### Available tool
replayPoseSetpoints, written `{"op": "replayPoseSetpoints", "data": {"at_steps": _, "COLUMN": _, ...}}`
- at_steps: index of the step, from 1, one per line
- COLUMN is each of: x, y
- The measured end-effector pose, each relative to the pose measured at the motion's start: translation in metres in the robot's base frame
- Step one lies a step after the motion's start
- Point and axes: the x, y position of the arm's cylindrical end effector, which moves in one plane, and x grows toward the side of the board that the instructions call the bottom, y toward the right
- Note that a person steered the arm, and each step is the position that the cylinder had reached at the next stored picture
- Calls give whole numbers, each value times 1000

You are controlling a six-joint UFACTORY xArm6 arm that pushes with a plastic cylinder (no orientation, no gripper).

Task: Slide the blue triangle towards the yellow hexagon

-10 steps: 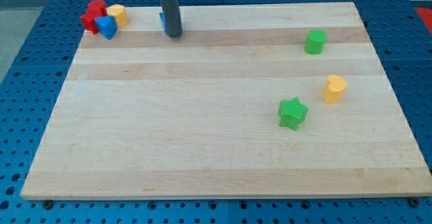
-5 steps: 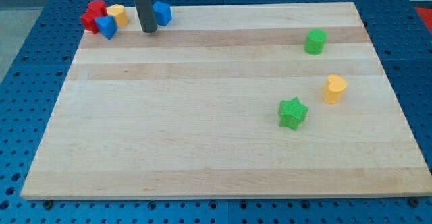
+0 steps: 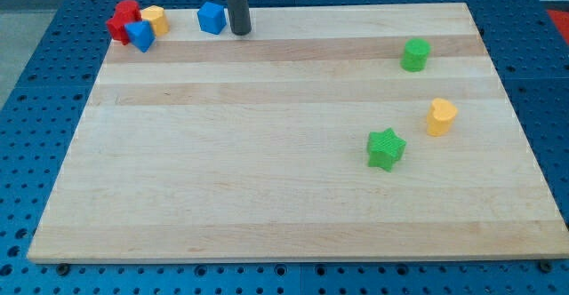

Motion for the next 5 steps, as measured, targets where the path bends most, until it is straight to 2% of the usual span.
{"op": "replayPoseSetpoints", "data": {"at_steps": 2, "x": -29, "y": -18}}
{"op": "replayPoseSetpoints", "data": {"at_steps": 4, "x": -33, "y": -62}}
{"op": "replayPoseSetpoints", "data": {"at_steps": 5, "x": -31, "y": -65}}
